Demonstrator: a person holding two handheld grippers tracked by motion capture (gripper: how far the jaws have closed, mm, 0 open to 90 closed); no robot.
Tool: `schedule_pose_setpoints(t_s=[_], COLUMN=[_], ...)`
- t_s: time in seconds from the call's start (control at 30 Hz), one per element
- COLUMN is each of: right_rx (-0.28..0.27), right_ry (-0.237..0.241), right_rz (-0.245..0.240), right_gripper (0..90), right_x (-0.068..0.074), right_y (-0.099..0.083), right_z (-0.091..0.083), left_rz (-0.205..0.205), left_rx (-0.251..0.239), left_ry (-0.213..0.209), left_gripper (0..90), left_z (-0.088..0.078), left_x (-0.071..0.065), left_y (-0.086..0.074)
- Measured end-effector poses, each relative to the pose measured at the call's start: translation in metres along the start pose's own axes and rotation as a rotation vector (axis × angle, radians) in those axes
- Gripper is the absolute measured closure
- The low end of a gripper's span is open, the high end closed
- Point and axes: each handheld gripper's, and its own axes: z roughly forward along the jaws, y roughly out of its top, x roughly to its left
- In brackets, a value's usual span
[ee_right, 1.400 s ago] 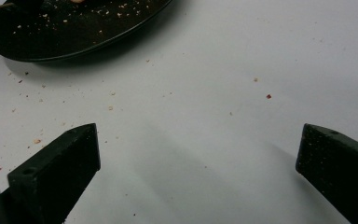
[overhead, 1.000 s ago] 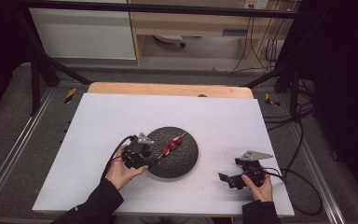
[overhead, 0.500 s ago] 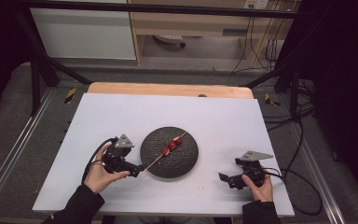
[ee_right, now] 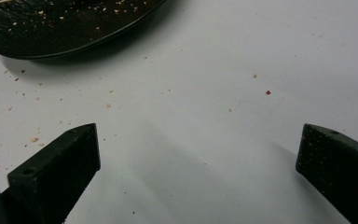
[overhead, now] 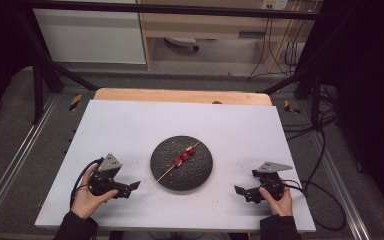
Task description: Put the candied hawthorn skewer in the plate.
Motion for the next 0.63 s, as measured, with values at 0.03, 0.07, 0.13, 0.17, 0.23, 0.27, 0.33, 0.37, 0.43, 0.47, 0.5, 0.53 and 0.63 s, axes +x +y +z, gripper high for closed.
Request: schedule_pose_setpoints(t_s=[0.03,0.07,0.13,0.17,0.23,0.27,0.33,0.37,0.43,0.47,0.5,0.53,0.63], right_rx=[0.001,0.000,0.001,0.005,0.009,0.010,0.011,0.012,0.014,0.015,0.015,0.013,0.014], right_ry=[0.000,0.000,0.000,0.000,0.002,0.001,0.003,0.002,0.001,0.002,0.002,0.002,0.004], right_rz=[0.002,0.000,-0.001,-0.002,0.003,0.007,0.009,0.005,0.001,-0.001,-0.002,-0.002,-0.003], right_gripper=[0.6,0.6,0.6,0.6,0.6,0.6,0.6,0.6,0.6,0.6,0.6,0.6,0.6], right_x=[0.000,0.000,0.000,0.000,0.001,0.001,0.001,0.001,0.001,0.001,0.001,0.002,0.002], right_y=[0.000,0.000,0.000,0.000,0.000,-0.001,-0.001,-0.001,-0.001,-0.001,-0.002,-0.002,-0.002], right_z=[0.000,0.000,0.000,0.000,0.000,0.000,0.000,0.000,0.000,0.000,0.000,0.000,0.000], left_rz=[-0.003,-0.006,-0.013,-0.020,-0.028,-0.029,-0.030,-0.029,-0.026,-0.028,-0.027,-0.026,-0.026], left_rx=[-0.003,-0.007,-0.012,-0.016,-0.022,-0.022,-0.024,-0.020,-0.018,-0.020,-0.018,-0.017,-0.010], left_ry=[0.001,0.003,0.011,0.011,0.010,0.010,0.010,0.010,0.016,0.015,0.013,0.013,0.015], left_gripper=[5.5,5.5,5.5,5.5,5.5,5.5,5.5,5.5,5.5,5.5,5.5,5.5,5.5], left_z=[0.000,0.000,0.000,0.000,0.001,0.001,0.002,0.002,0.001,0.002,0.002,0.001,0.001], left_x=[0.001,0.002,0.004,0.005,0.007,0.008,0.009,0.009,0.011,0.011,0.012,0.012,0.013], left_y=[-0.004,-0.007,-0.014,-0.017,-0.022,-0.025,-0.029,-0.030,-0.032,-0.032,-0.033,-0.033,-0.034])
